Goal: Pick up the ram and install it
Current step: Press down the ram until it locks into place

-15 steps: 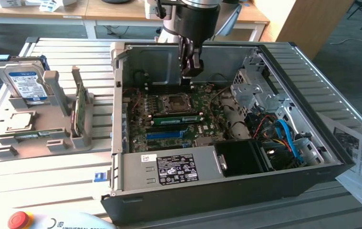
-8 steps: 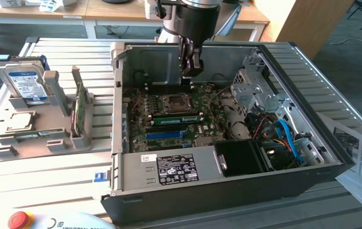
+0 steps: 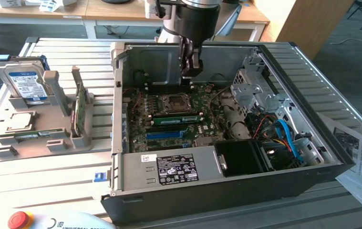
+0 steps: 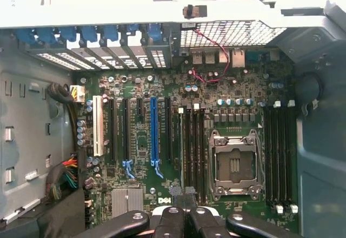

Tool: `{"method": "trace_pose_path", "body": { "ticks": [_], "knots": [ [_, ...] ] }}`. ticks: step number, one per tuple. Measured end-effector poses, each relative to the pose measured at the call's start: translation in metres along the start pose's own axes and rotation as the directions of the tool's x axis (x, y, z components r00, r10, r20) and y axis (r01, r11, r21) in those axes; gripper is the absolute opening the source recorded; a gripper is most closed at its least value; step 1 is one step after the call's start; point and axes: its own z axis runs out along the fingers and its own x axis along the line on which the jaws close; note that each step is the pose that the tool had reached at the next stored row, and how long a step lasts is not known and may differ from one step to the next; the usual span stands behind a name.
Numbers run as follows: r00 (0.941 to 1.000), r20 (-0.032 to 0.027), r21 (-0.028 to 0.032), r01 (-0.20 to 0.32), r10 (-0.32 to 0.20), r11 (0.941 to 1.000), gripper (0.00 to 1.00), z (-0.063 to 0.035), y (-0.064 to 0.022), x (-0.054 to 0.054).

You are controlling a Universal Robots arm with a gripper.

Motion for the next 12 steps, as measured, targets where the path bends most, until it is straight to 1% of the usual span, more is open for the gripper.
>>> {"method": "trace_pose_path", "body": {
  "ticks": [3,6,9,12],
  "knots": [
    [0.9990,0.0009,-0.0010,-0.044,0.044,0.9990,0.10,0.0001,-0.0001,0.0000],
    [0.9959,0.0015,-0.0023,-0.091,0.091,0.9959,0.10,0.0000,0.0000,0.0000],
    [0.9904,0.0022,-0.0036,-0.138,0.138,0.9904,0.10,0.0001,-0.0001,0.0000],
    [0.9824,0.0027,-0.0049,-0.187,0.187,0.9824,0.10,0.0002,-0.0001,0.0000]
  ]
}}
